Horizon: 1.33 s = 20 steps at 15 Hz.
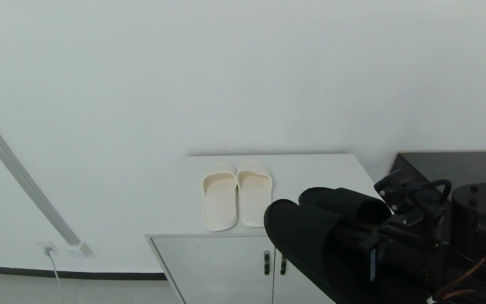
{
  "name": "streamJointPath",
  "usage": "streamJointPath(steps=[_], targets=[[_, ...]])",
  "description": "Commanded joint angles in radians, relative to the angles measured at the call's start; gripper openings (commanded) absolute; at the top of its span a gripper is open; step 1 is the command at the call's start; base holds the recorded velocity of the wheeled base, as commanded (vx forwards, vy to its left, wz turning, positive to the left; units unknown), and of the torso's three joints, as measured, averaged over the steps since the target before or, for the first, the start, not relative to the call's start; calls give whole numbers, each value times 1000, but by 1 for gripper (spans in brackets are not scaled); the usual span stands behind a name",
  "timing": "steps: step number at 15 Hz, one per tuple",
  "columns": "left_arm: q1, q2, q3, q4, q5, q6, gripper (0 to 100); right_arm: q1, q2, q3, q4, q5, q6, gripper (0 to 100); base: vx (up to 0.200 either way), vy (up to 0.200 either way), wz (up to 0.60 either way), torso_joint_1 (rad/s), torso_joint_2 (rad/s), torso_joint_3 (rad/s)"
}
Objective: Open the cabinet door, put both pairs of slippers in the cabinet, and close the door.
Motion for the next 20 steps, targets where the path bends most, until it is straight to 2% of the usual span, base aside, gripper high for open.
streamJointPath(steps=[1,5,20], targets=[[0,1,0,0,1,0,0,1,-6,7,0,0,-2,0,-200,0,0,17,7,2],[1,1,0,0,1,0,0,0,-6,22,-4,-2,-2,0,-200,0,0,-6,0,2],[1,1,0,0,1,-1,0,1,10,48,-4,-2,-3,0,0,0,0,-14,31,19]])
